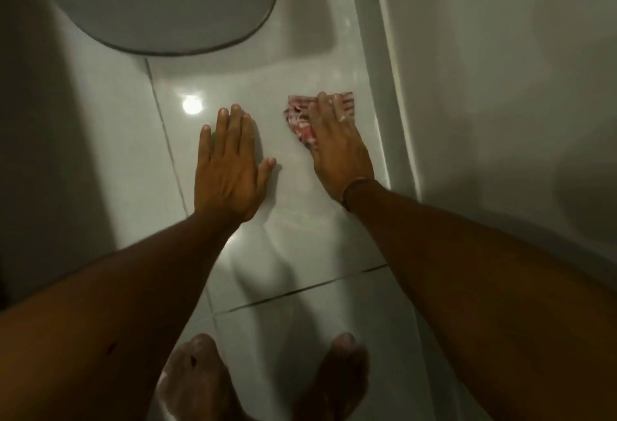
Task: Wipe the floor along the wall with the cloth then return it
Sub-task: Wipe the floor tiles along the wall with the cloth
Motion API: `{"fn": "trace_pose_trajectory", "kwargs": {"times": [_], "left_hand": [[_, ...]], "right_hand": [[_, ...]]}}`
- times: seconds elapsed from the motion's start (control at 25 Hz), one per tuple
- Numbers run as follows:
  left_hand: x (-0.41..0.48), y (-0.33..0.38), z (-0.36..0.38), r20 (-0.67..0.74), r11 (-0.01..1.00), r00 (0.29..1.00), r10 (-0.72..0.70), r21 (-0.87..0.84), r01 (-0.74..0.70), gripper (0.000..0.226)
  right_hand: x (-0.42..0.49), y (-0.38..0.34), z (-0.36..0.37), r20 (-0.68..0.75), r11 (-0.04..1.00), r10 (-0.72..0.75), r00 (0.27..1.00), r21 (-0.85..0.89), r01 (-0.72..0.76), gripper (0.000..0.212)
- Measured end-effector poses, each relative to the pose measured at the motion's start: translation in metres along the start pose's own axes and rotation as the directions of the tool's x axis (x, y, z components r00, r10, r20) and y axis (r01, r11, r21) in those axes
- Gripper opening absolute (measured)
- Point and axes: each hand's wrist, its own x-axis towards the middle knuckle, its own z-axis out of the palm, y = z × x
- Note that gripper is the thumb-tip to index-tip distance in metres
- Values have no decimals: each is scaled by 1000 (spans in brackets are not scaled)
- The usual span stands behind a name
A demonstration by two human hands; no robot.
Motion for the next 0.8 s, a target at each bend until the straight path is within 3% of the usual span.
{"fn": "trace_pose_trajectory", "kwargs": {"times": [0.28,0.52,0.8], "left_hand": [[-6,-11,36,-154,999,988,18,-27,-22,84],[-6,-11,36,-157,999,987,26,-22,-30,84],[-6,-10,37,-155,999,988,24,-27,-28,86]], "right_hand": [[7,18,22,-93,995,-70,993,-78,63,71],[45,41,1,-131,987,82,988,-128,-99,70],[-17,47,13,-165,995,103,981,20,-101,67]]}}
